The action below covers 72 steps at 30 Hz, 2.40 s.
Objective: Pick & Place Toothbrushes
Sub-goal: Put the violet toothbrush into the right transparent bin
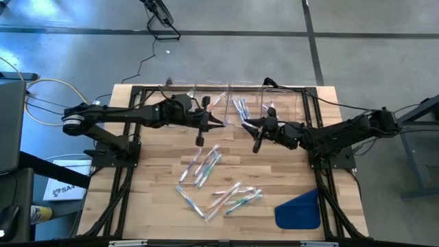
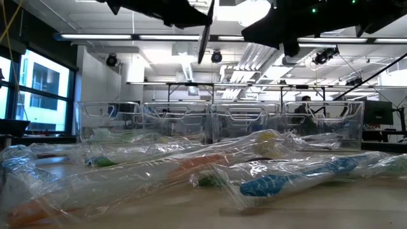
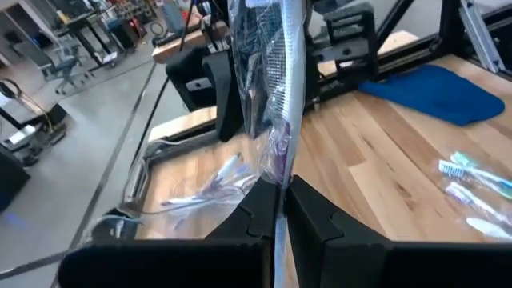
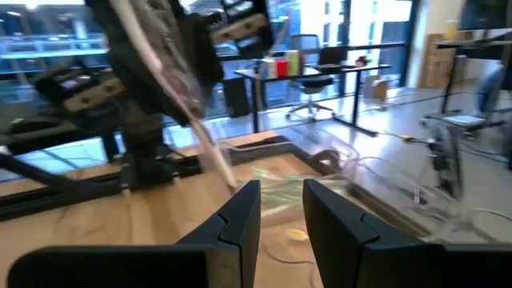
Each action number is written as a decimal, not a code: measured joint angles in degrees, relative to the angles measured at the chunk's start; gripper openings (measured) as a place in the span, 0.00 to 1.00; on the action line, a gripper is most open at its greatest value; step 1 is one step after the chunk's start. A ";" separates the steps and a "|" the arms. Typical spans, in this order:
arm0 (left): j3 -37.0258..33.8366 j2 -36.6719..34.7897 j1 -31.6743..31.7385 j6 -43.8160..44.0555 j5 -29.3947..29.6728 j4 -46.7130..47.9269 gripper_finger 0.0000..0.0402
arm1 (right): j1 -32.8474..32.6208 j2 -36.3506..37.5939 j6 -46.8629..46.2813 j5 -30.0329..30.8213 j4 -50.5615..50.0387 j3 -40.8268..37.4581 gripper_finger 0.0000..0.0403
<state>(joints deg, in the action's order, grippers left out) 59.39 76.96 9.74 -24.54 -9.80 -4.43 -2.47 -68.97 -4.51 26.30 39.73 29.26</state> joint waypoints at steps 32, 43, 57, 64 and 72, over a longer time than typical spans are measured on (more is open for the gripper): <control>0.75 9.48 -1.50 5.62 -9.15 -19.32 0.02 | 1.85 0.04 6.29 -21.47 12.36 0.05 0.56; 6.79 15.09 -1.92 6.42 -10.43 -18.90 0.02 | 1.82 0.02 5.90 -22.15 10.86 0.04 0.56; 7.38 15.18 -1.90 6.87 -10.17 -16.38 0.02 | 1.85 0.00 7.28 -22.77 11.85 0.04 0.35; 7.38 15.18 -1.88 6.90 -9.95 -16.39 0.02 | 1.85 0.00 7.84 -23.96 12.15 0.06 0.14; 7.35 15.18 -1.88 7.69 -10.17 -16.34 0.04 | 1.85 0.00 9.78 -23.65 12.17 0.04 0.05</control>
<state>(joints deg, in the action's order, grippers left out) 66.74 92.14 7.86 -16.85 -19.97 -20.78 -0.62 -68.97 5.26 2.66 51.90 29.30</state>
